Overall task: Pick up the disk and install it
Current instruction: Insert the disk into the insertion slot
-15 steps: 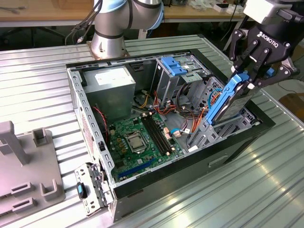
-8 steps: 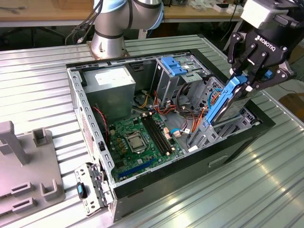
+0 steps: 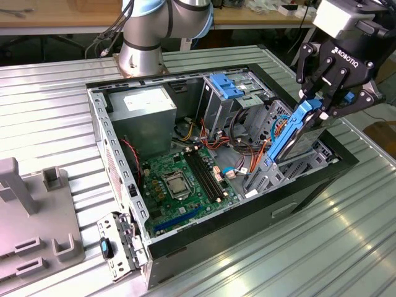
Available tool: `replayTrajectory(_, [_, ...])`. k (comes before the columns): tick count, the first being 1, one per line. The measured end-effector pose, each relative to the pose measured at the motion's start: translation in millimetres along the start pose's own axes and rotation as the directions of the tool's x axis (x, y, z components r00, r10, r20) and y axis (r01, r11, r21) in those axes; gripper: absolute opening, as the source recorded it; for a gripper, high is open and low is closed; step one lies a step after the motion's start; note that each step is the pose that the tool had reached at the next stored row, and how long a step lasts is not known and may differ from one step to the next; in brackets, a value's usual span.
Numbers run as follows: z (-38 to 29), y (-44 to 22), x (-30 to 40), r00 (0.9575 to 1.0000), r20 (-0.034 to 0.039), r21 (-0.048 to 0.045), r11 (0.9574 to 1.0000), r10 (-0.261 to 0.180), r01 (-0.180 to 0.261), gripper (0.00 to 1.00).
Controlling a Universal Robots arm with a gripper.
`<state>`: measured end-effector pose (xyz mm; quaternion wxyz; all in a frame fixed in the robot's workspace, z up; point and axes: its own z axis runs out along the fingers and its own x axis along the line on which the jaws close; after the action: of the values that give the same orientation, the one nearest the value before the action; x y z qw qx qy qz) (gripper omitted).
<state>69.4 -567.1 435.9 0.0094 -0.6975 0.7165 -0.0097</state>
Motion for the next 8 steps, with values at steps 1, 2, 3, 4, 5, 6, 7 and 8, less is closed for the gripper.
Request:
replayTrajectory(1, [0.0,0.0,0.0,1.0000,0.0000,0.0000,1.0000,0.000,0.000,0.37])
replayTrajectory(2, [0.1,0.0,0.0,1.0000,0.0000,0.0000,1.0000,0.000,0.000,0.37])
replayTrajectory(3, [0.4,0.0,0.0,1.0000,0.0002,0.0000,1.0000,0.000,0.000,0.37])
replayTrajectory(4, [1.1,0.0,0.0,1.0000,0.0003,0.0000,1.0000,0.000,0.000,0.37])
replayTrajectory(5, [2.5,0.1,0.0,1.0000,0.0001,0.0000,1.0000,0.000,0.000,0.37])
replayTrajectory(6, [3.5,0.1,0.0,1.0000,0.0001,0.0000,1.0000,0.000,0.000,0.37])
replayTrajectory(7, [4.1,0.1,0.0,1.0000,0.0001,0.0000,1.0000,0.000,0.000,0.37])
replayTrajectory(8, [5.2,0.2,0.0,1.0000,0.0001,0.0000,1.0000,0.000,0.000,0.37])
